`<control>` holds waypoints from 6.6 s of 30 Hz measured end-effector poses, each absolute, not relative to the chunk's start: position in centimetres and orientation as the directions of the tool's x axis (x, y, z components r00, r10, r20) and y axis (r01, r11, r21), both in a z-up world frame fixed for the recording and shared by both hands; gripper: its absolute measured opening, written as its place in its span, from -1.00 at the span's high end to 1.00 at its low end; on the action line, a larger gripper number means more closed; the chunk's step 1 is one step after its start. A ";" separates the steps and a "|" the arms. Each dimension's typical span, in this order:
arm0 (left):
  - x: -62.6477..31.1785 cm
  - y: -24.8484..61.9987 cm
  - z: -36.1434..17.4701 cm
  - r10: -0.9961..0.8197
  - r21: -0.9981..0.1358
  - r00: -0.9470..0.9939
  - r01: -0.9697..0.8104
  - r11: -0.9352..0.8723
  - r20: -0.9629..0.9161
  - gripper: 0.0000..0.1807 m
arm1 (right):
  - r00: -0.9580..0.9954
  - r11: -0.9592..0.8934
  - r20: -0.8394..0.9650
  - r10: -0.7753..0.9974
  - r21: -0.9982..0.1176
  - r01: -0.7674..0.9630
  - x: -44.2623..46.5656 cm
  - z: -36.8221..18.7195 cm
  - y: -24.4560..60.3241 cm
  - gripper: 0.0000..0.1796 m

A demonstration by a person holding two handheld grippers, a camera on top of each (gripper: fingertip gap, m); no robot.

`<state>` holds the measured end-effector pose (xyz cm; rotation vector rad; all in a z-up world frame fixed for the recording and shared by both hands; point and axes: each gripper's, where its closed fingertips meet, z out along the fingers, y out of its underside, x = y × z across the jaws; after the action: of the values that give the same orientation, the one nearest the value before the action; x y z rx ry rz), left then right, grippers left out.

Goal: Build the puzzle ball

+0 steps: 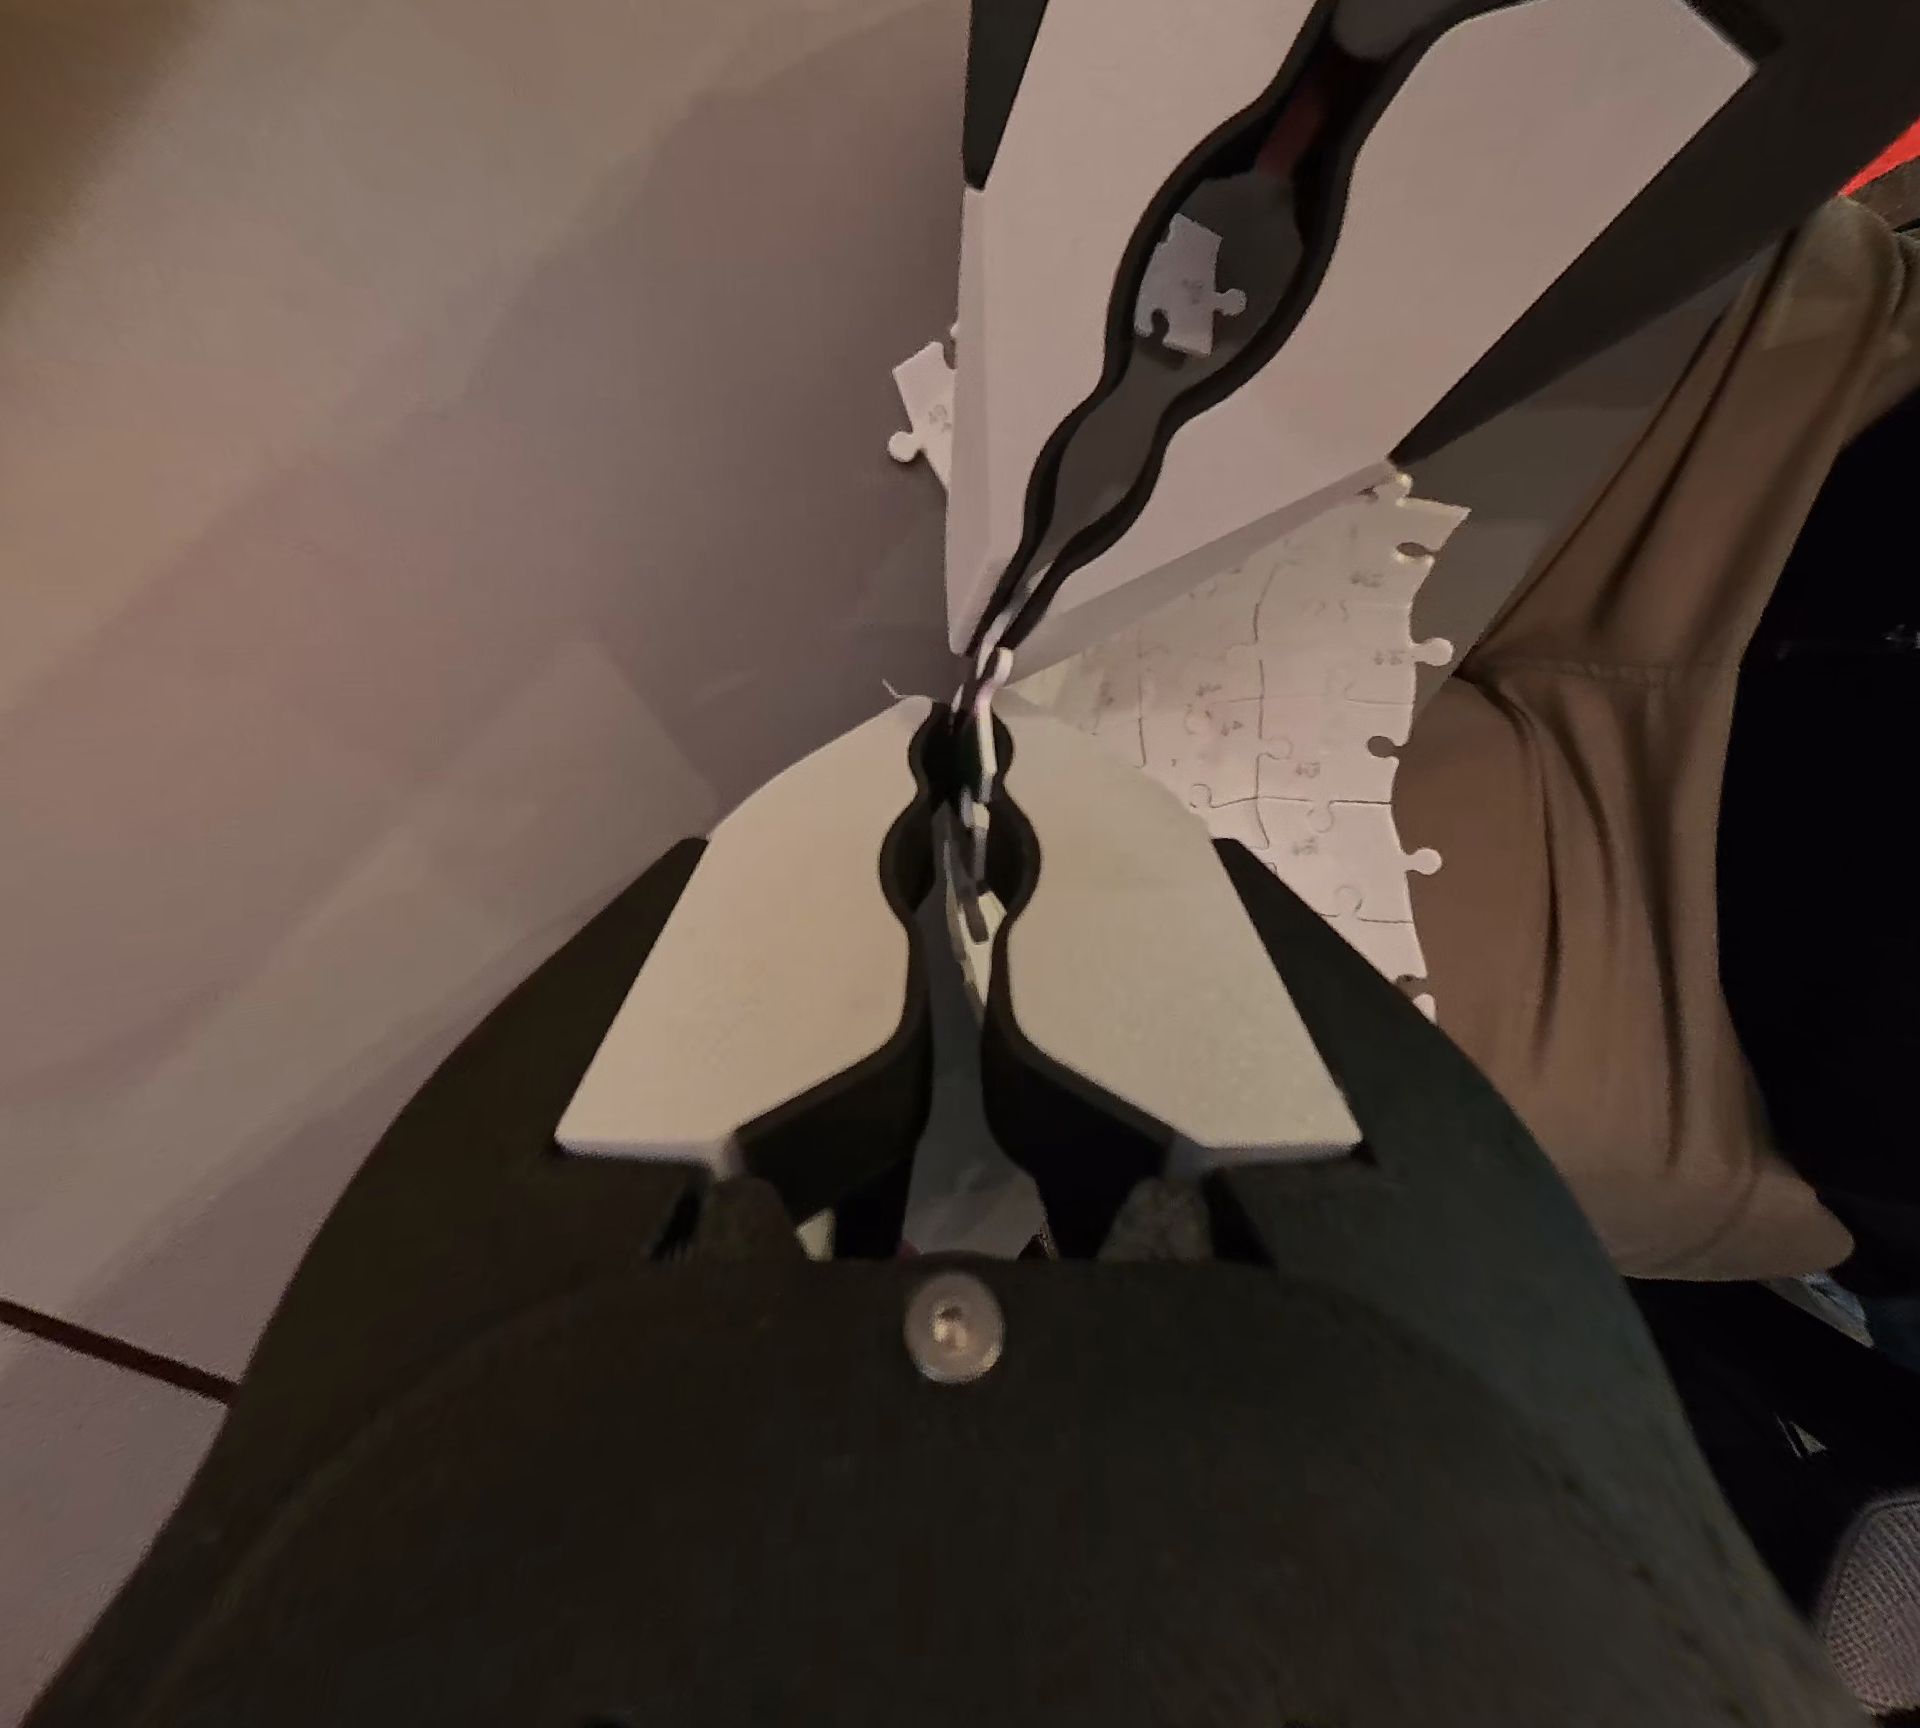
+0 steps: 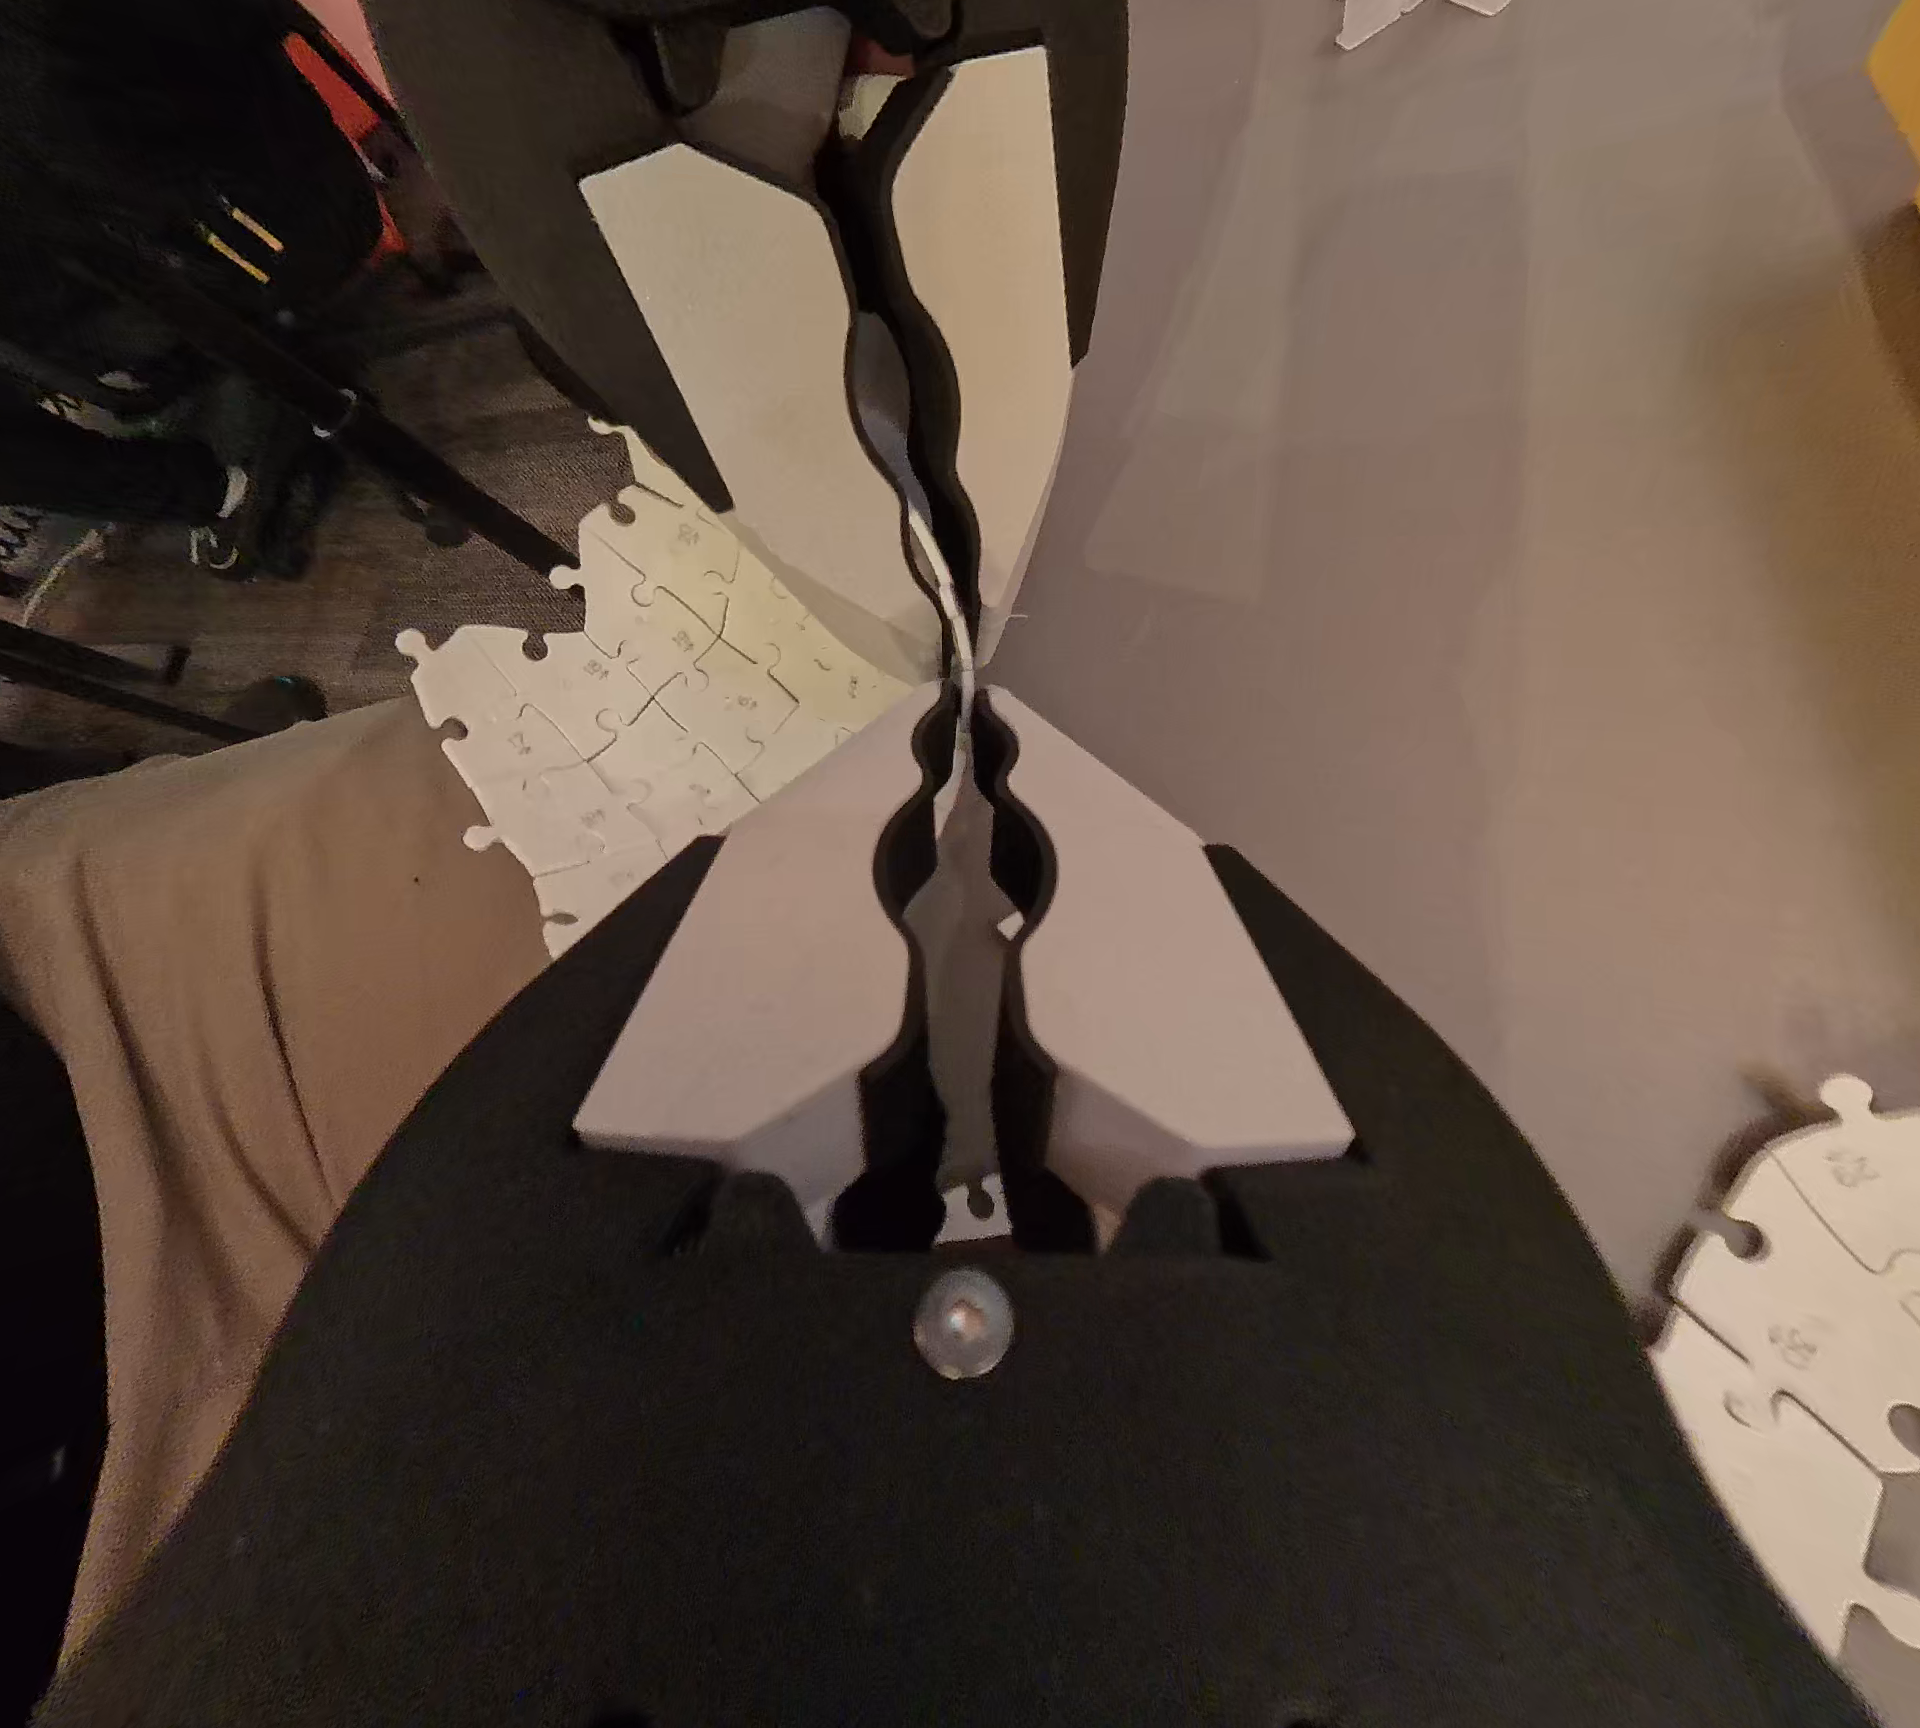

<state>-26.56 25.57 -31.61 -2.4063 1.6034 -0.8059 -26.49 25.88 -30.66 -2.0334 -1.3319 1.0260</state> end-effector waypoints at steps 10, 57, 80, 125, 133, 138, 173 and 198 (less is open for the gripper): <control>-28.1 25.6 -30.6 -0.874 -0.423 0.340 -0.775 -0.469 0.347 0.67 | 0.279 -0.431 -0.330 0.902 -0.736 0.521 -25.3 -30.0 26.4 0.91; -31.6 26.5 -31.5 -0.683 -0.417 0.633 -0.544 -0.728 0.365 0.97 | 0.368 -0.519 -0.383 0.848 -0.740 0.428 -21.9 -28.0 25.4 0.84; -35.1 27.0 -30.5 -0.453 -0.636 0.800 -0.118 -0.763 0.394 0.75 | 0.386 -0.545 -0.397 0.833 -0.714 0.440 -24.0 -29.1 22.5 0.69; -29.6 31.9 -30.9 -0.985 -0.422 0.162 -0.890 -0.172 0.060 0.69 | 0.539 -0.586 -0.337 0.772 -0.705 0.399 -15.9 -30.2 25.8 0.60; -31.2 32.3 -31.4 -0.950 -0.434 0.300 -0.847 -0.308 0.088 0.89 | 0.545 -0.602 -0.353 0.761 -0.698 0.388 -15.3 -30.5 26.2 0.61; -33.6 32.6 -31.5 -0.855 -0.460 0.508 -0.736 -0.496 0.109 0.90 | 0.545 -0.605 -0.358 0.758 -0.700 0.380 -15.2 -30.4 26.3 0.61; -35.1 32.6 -30.0 -0.760 -0.549 0.633 -0.586 -0.595 0.148 0.53 | 0.541 -0.597 -0.352 0.764 -0.704 0.385 -15.3 -30.2 26.2 0.61; -34.4 31.3 -31.6 -0.686 -0.548 0.693 -0.493 -0.676 0.221 0.92 | 0.502 -0.570 -0.372 0.780 -0.753 0.329 -17.8 -28.7 26.9 0.59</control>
<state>-34.40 31.30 -31.58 -2.4521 0.9103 -0.5764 -17.79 26.90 -28.68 -2.1342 -0.9049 0.9559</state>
